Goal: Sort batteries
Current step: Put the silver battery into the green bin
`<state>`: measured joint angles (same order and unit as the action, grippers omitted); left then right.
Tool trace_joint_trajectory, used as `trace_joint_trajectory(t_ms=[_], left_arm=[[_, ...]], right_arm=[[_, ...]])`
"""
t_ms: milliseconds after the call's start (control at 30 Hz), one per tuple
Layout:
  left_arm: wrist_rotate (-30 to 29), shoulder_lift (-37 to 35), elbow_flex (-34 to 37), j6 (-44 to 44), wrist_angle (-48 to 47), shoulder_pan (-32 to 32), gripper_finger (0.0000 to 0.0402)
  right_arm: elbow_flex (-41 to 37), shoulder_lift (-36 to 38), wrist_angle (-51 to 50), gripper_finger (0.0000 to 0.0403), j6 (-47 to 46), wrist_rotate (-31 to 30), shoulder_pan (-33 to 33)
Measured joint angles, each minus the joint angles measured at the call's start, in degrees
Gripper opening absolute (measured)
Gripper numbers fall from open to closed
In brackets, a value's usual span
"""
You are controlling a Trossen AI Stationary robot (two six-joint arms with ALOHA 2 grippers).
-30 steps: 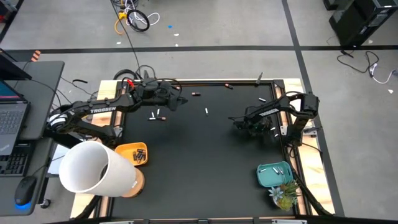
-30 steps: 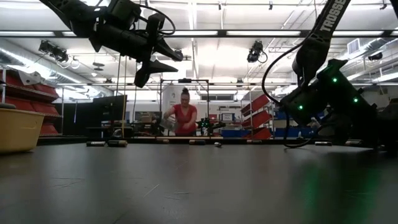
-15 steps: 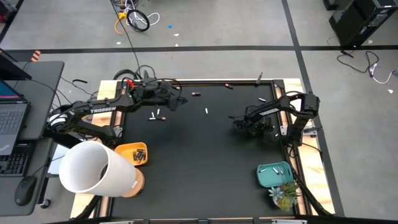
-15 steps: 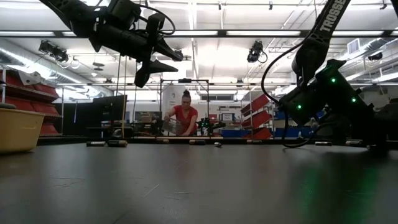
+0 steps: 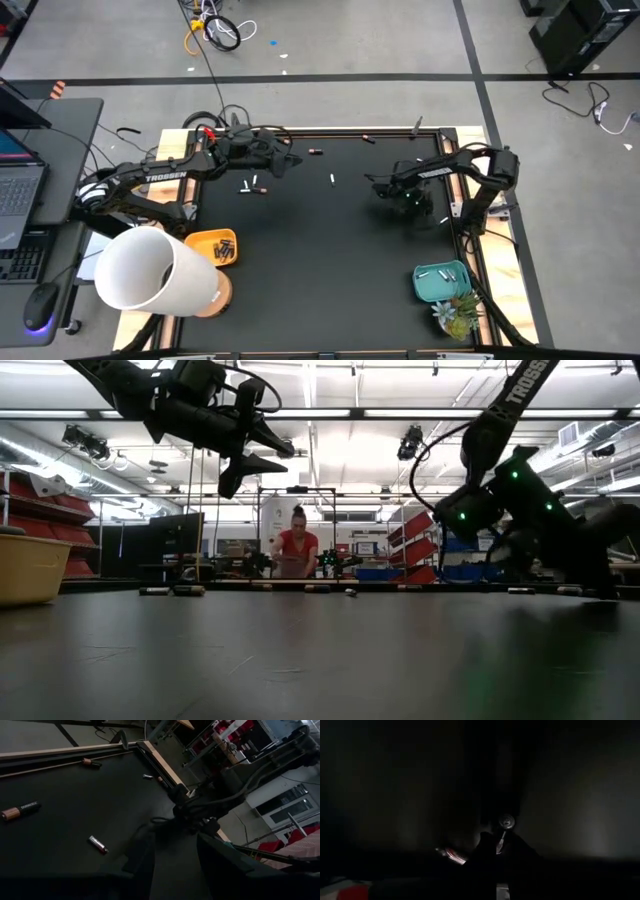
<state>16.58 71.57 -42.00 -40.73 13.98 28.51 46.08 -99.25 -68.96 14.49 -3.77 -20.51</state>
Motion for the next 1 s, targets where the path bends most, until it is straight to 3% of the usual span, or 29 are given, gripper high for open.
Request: trace_joint_trajectory(t_ms=[200,367,433,700,867,1000], left_arm=[[0.0,0.02,0.0,-0.39,-0.02,0.0,0.016],[0.0,0.04,0.0,-0.44,-0.02,0.0,0.016],[0.0,0.04,0.0,-0.44,-0.02,0.0,0.016],[0.0,0.04,0.0,-0.17,-0.02,0.0,0.016],[0.0,0.04,0.0,-0.28,0.5,0.0,0.016],[0.83,0.04,0.0,-1.62,1.24,0.0,0.016]], right_arm=[[2.77,3.44,-4.6,0.0007,-2.38,2.62,-0.88],[6.01,8.62,-5.05,0.0005,-7.52,13.86,-1.7],[6.91,11.04,-5.13,0.0004,-9.12,15.73,-1.75],[7.28,17.07,-0.03,0.0011,-13.62,6.45,-3.64],[7.29,17.58,10.19,0.0063,-13.83,6.38,-9.94],[7.33,14.46,12.3,0.0119,-10.49,7.78,-15.94]])
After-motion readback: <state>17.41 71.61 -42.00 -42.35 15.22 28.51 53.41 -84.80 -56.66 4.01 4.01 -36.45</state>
